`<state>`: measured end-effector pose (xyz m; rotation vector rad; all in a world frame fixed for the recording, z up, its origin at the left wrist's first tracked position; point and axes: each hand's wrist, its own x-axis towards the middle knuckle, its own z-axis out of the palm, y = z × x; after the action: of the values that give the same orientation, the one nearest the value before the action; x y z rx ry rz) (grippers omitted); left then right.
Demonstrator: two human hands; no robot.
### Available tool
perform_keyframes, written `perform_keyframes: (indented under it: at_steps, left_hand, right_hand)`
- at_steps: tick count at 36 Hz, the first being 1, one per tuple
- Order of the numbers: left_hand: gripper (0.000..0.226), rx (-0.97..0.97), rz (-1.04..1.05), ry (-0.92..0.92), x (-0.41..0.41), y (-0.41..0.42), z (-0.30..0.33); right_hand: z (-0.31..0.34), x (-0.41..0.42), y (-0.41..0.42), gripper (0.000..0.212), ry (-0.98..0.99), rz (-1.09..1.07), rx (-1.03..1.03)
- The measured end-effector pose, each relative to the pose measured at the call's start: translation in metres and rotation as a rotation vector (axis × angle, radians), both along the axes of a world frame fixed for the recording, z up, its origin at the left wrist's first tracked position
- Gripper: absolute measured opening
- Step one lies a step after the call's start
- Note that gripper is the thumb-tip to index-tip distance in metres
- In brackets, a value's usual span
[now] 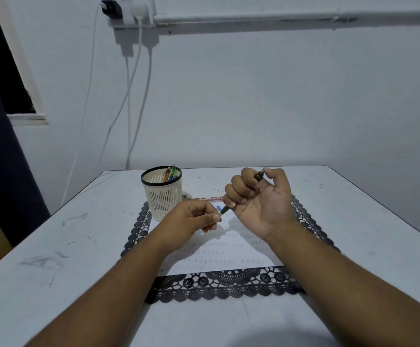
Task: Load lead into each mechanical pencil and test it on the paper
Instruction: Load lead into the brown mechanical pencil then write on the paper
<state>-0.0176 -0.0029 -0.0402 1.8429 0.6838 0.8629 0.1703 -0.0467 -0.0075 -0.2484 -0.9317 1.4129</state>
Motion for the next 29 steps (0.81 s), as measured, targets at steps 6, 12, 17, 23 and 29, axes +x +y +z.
perform_keyframes:
  at_steps: [6,12,17,23,29]
  left_hand:
    - [0.017,-0.007,-0.004,-0.007,0.0002,-0.0012,0.0006]
    - [0.016,-0.005,-0.001,-0.009,0.0001,0.0001,0.0006]
    - [0.016,-0.023,-0.009,-0.025,0.0005,0.0,-0.0006]
    - [0.01,-0.08,-0.003,-0.085,-0.0007,0.0001,0.0026]
    - [0.011,-0.103,-0.003,-0.106,-0.0005,0.0,0.0011]
  right_hand:
    - [-0.0014,-0.0001,-0.0009,0.032,0.006,0.008,0.002]
    - [0.0002,-0.0011,-0.0018,0.033,0.017,0.002,-0.013]
    - [0.0007,-0.0012,-0.0027,0.036,0.071,-0.013,-0.052]
    - [0.0038,0.002,-0.0022,0.034,0.167,-0.054,-0.095]
    - [0.0021,0.0046,-0.0018,0.03,0.191,-0.069,-0.104]
